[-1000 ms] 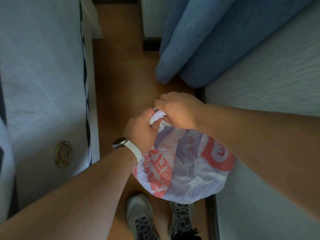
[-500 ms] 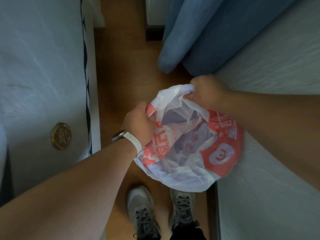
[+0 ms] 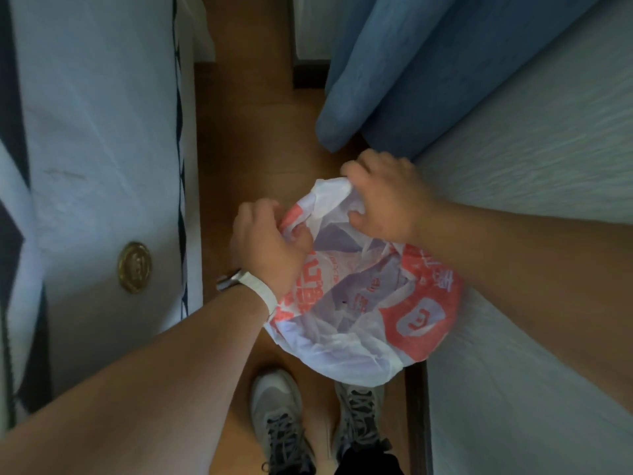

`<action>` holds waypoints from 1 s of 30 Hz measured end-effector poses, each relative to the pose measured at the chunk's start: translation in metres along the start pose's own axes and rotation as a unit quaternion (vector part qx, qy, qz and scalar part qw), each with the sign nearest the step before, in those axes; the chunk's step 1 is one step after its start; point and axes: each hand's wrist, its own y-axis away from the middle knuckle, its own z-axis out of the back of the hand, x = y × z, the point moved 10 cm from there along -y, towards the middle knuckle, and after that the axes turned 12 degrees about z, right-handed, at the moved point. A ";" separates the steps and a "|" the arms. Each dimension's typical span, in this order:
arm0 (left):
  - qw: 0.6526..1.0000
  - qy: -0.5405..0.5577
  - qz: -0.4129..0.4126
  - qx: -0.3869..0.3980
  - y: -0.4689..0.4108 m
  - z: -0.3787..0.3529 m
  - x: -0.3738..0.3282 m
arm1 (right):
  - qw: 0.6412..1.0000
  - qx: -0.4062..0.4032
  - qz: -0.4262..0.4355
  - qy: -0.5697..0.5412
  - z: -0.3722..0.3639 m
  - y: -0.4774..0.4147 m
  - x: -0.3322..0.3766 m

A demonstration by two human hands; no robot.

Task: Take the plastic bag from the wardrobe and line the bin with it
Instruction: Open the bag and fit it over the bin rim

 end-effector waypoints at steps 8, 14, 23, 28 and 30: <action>0.991 0.007 0.128 0.031 0.040 -0.012 0.053 | 0.989 0.059 0.134 -0.014 -0.013 -0.037 0.061; 0.993 0.059 0.093 0.047 0.024 -0.023 0.039 | 0.992 0.086 0.061 -0.068 -0.025 -0.031 0.023; 0.993 0.077 0.088 0.024 0.006 -0.007 0.018 | 0.999 -0.013 0.007 -0.045 -0.001 -0.032 0.006; 0.998 0.042 0.039 0.028 0.016 0.019 -0.014 | 0.999 -0.026 -0.021 -0.035 0.029 -0.015 0.008; 0.999 0.029 -0.008 0.016 0.022 0.034 -0.035 | 0.998 -0.033 -0.031 -0.041 0.044 -0.007 0.010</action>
